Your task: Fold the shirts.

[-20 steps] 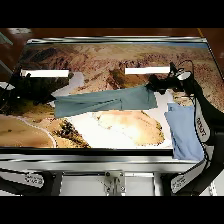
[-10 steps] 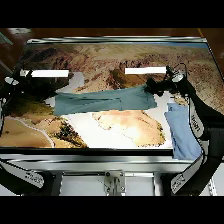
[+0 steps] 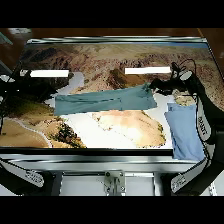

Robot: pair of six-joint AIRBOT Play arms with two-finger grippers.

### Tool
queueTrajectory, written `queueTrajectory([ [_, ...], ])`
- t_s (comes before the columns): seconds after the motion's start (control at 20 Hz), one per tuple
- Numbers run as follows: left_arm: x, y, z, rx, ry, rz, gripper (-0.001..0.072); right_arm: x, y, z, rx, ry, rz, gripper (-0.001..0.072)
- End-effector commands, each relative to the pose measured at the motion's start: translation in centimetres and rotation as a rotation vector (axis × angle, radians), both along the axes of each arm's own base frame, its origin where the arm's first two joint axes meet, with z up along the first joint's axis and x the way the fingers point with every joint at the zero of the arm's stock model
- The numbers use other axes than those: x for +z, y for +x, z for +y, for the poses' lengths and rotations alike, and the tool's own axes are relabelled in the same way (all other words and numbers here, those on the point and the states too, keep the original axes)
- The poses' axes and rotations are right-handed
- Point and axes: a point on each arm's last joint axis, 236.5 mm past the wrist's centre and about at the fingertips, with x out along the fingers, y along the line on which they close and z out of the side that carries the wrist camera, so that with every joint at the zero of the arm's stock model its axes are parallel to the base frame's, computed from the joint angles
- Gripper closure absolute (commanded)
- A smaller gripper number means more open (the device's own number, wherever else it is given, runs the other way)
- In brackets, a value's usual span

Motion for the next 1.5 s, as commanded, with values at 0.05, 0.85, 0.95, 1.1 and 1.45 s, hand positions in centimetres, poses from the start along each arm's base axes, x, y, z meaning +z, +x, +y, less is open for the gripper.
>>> queueTrajectory([
  [0.05, 3.2, -1.0, -0.9, -0.092, -0.017, -0.008, 0.0207, -1.7, -3.3, -2.6, 0.014, -0.042, 0.144, 0.0031],
  [0.85, 9.1, -0.3, -12.7, -0.290, -0.104, -0.181, 0.0407, -2.0, -3.4, 4.7, 0.079, 0.155, 0.167, 0.0651],
  [0.95, 8.7, -0.1, -15.7, -0.338, -0.092, -0.210, 0.0617, 1.6, -3.1, 4.6, 0.095, 0.137, 0.100, 0.0651],
  [1.1, 6.9, -0.2, -21.5, -0.411, -0.086, -0.225, 0.0667, 8.3, -3.9, 5.0, 0.125, 0.131, 0.008, 0.0651],
  [1.45, 2.4, -3.5, -34.7, -0.521, -0.185, -0.181, 0.0667, 19.0, -9.7, 6.5, 0.202, 0.141, -0.060, 0.0651],
])
